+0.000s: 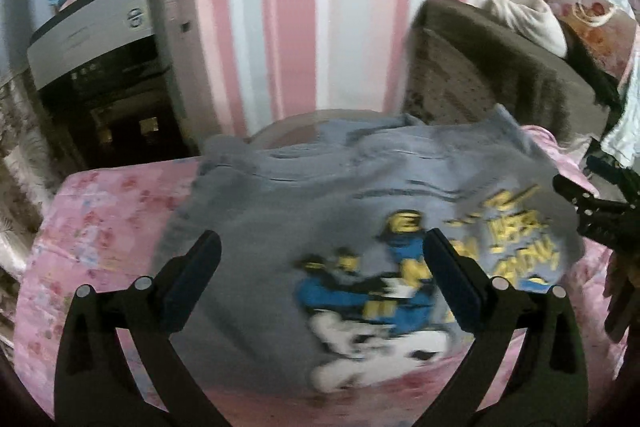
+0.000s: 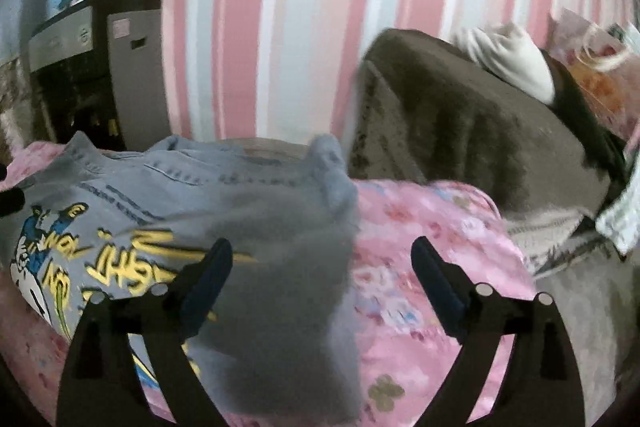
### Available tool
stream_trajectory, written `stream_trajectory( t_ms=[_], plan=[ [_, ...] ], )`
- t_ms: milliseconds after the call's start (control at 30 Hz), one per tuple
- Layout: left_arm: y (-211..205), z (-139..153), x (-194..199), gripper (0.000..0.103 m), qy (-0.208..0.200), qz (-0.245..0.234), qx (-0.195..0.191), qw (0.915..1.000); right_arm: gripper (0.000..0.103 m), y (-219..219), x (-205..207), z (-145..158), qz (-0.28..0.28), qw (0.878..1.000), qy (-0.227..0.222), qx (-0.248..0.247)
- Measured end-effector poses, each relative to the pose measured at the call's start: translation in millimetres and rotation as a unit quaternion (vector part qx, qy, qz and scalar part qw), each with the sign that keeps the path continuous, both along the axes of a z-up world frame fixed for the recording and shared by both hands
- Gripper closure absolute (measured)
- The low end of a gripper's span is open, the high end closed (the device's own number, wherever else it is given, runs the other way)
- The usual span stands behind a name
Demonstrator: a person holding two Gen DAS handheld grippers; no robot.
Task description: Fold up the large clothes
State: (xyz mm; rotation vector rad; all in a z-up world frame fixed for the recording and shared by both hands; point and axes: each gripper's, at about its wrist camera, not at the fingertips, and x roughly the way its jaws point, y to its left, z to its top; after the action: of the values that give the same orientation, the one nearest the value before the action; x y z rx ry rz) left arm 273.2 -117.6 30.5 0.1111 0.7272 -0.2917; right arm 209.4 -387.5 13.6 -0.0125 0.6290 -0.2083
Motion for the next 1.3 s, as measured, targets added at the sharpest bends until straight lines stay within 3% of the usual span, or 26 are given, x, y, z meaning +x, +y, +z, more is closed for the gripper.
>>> stream_trajectory(
  t_ms=[167,400,500,667,933,1200,1300],
  plan=[
    [-30.5,-5.5,-10.0,0.003,-0.004,-0.006,-0.004,1.0000,0.002,-12.3,-20.2,-7.1,-0.021,0.998,-0.003,0.061],
    [-45.8,-22.2,-17.0,0.003,-0.014,0.005,-0.021,0.9997,0.002,-17.5,-25.8,-20.8,-0.044,0.995,-0.004,0.085],
    [-53.0,-45.9,-7.3,0.004,0.020,0.001,-0.013,0.9997,0.002,-18.7,-24.2,-20.7,-0.042,0.994,-0.011,0.101],
    [-59.1,-68.3,3.5,0.003,0.053,-0.010,0.004,0.9985,0.002,-15.8,-16.6,-27.3,-0.038,0.996,0.006,0.082],
    [-59.6,-71.6,-3.8,0.003,0.032,-0.014,0.001,0.9994,0.002,-13.2,-15.3,-30.1,-0.038,0.997,0.006,0.068],
    [-60.6,-65.9,-15.5,0.004,0.020,-0.024,-0.026,0.9992,0.002,-20.8,-15.6,-33.6,-0.042,0.995,0.006,0.093],
    [-65.8,-67.0,-17.8,0.015,0.015,-0.030,-0.017,0.9993,0.002,-22.3,-15.4,-34.6,-0.044,0.994,0.007,0.098]
  ],
)
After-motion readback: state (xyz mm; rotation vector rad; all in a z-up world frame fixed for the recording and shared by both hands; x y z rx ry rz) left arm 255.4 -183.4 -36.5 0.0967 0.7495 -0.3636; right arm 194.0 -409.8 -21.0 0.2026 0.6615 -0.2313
